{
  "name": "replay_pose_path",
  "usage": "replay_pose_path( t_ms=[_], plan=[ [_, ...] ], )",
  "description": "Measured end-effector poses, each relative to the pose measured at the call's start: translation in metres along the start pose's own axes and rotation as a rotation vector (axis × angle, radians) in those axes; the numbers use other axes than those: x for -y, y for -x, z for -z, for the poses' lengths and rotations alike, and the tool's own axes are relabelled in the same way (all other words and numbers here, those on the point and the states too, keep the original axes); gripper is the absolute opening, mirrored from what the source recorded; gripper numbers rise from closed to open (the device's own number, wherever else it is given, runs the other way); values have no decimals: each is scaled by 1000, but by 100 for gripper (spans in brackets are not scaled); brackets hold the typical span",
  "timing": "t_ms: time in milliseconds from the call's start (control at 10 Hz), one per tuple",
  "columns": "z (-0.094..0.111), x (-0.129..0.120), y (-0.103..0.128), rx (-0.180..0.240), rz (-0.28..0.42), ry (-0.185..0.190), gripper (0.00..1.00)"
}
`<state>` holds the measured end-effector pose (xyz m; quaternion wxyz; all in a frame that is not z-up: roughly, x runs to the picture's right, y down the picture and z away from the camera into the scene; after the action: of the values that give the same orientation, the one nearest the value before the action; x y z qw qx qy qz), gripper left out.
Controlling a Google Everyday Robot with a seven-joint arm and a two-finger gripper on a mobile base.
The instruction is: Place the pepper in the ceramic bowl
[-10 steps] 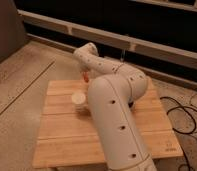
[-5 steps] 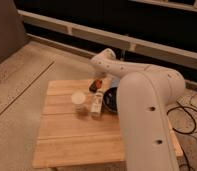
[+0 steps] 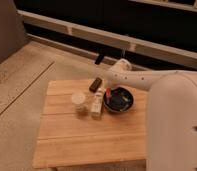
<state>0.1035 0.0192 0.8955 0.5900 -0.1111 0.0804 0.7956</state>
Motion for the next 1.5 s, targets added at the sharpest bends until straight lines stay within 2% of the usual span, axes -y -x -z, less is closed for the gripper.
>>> replay_pose_path(
  t_ms=[200, 300, 600, 1000, 1200, 1400, 1500],
  plan=[
    [-5, 36, -21, -33, -68, -44, 0],
    [-6, 48, -24, -39, -81, -62, 0],
    [-6, 42, -24, -40, -77, -55, 8],
    [-6, 41, -24, -40, -75, -55, 40],
    [-6, 41, -24, -40, -75, -55, 67],
    [-6, 41, -24, -40, -75, -55, 79],
    [-6, 41, -24, -40, -75, -56, 80]
  ],
)
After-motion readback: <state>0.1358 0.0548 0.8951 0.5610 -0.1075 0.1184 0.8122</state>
